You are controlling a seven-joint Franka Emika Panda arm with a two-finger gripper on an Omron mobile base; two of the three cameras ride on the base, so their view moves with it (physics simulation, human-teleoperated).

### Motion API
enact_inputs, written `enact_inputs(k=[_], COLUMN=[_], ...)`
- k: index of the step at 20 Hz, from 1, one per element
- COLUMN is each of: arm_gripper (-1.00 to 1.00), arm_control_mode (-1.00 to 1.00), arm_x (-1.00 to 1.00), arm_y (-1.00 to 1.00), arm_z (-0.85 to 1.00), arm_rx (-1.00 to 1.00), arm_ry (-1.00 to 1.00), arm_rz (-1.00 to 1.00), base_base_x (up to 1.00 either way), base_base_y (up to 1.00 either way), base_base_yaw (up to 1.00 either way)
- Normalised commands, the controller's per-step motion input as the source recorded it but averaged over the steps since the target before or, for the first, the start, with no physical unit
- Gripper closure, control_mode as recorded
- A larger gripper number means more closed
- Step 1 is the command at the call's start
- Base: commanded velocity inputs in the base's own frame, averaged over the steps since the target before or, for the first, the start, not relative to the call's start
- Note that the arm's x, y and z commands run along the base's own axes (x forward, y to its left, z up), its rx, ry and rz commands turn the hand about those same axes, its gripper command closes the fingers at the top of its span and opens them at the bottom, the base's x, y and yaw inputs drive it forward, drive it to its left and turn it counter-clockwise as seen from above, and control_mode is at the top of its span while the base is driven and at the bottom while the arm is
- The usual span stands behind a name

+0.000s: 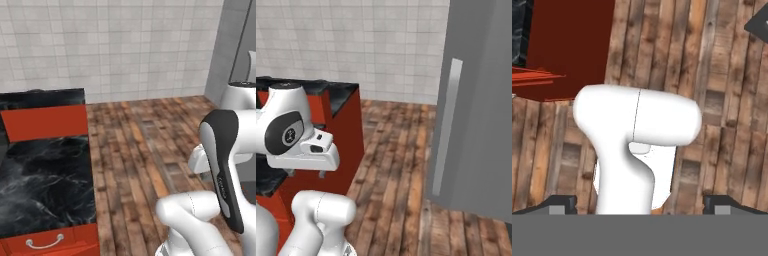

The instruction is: Retrieve the bottle and the shaker from the cabinet and place them next to the mixing bowl on the counter. Then add garlic from the fridge to the mixing bowl.

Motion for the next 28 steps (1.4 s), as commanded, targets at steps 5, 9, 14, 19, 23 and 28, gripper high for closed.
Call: enact_inputs(k=[5,9,14,19,23,28], arm_gripper=[-1.0,-1.0,-1.0,-1.0,-1.0,-1.0], arm_control_mode=[1.0,1.0,1.0,1.0,1.0,1.0], arm_x=[0.0,0.0,0.0,0.0,0.0,0.0], arm_y=[0.0,0.0,0.0,0.0,0.0,0.0], arm_z=[0.0,0.0,0.0,0.0,0.0,0.0], arm_rx=[0.0,0.0,0.0,0.0,0.0,0.0], arm_ry=[0.0,0.0,0.0,0.0,0.0,0.0], arm_rz=[0.0,0.0,0.0,0.0,0.0,0.0], base_base_x=[0.39,0.66,0.9,1.0,1.0,1.0], base_base_y=[0.22,-0.36,0.11,0.61,0.7,0.62], base_base_yaw=[0.0,0.0,0.0,-0.04,-0.05,-0.07])
